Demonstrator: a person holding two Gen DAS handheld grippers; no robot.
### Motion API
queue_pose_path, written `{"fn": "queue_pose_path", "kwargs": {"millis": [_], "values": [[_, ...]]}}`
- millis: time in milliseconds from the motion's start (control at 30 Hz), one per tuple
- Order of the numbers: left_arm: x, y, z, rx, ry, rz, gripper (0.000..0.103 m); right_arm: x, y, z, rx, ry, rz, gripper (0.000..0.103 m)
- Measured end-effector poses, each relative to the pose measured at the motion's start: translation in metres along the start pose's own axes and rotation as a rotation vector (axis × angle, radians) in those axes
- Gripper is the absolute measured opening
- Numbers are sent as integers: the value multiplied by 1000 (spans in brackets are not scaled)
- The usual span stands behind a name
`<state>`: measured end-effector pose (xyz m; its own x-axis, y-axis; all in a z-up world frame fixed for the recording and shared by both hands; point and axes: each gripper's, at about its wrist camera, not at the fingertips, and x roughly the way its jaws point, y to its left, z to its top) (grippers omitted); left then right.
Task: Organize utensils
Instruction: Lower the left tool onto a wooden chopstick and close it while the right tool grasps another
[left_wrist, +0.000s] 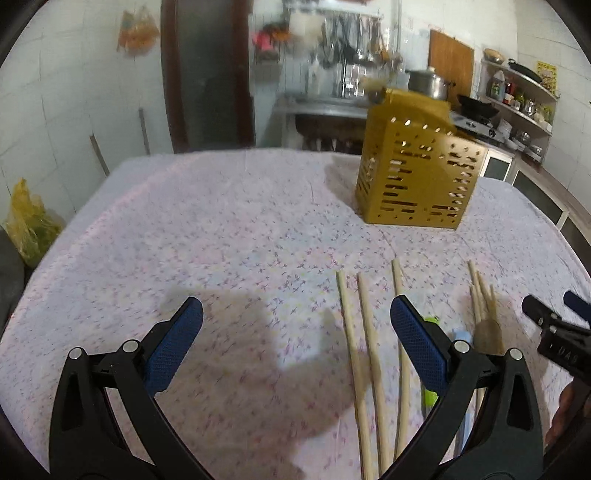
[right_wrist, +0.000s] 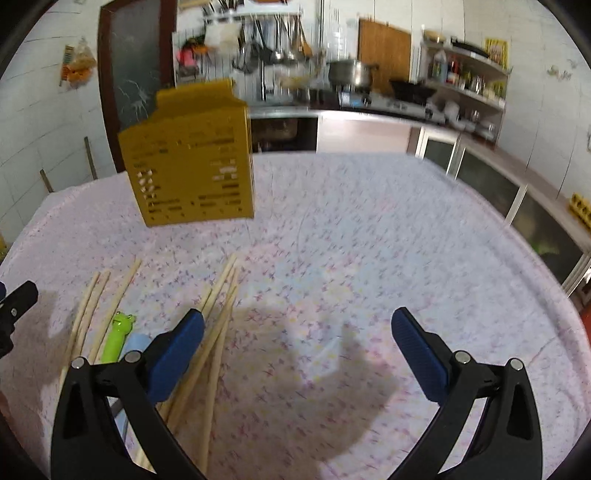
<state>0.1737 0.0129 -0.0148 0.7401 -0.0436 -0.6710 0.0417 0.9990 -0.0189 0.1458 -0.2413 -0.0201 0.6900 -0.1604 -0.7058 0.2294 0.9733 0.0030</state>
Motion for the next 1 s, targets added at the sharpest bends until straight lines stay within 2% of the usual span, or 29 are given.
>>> {"fn": "queue_pose_path", "kwargs": {"millis": [200, 300, 500, 633, 733, 833, 1000], "values": [[33, -6, 3, 1, 74, -7, 98, 17, 6, 6, 12, 25, -7, 99], [40, -7, 2, -1, 93, 3, 94, 22, 7, 7, 25, 37, -4, 98], [50, -4, 2, -1, 103, 37, 94, 25, 18, 9, 15, 35, -14, 96], [61, -4, 0, 3, 144, 24, 89, 34, 24, 7, 3, 73, -21, 82], [65, -4, -3, 4, 160, 19, 86, 37, 20, 5, 28, 88, -10, 79], [67, -4, -4, -6, 181, -4, 78, 39, 19, 5, 43, 110, 14, 57], [67, -17, -5, 38, 198, -22, 62, 41, 27, 4, 33, 116, 26, 41]]}}
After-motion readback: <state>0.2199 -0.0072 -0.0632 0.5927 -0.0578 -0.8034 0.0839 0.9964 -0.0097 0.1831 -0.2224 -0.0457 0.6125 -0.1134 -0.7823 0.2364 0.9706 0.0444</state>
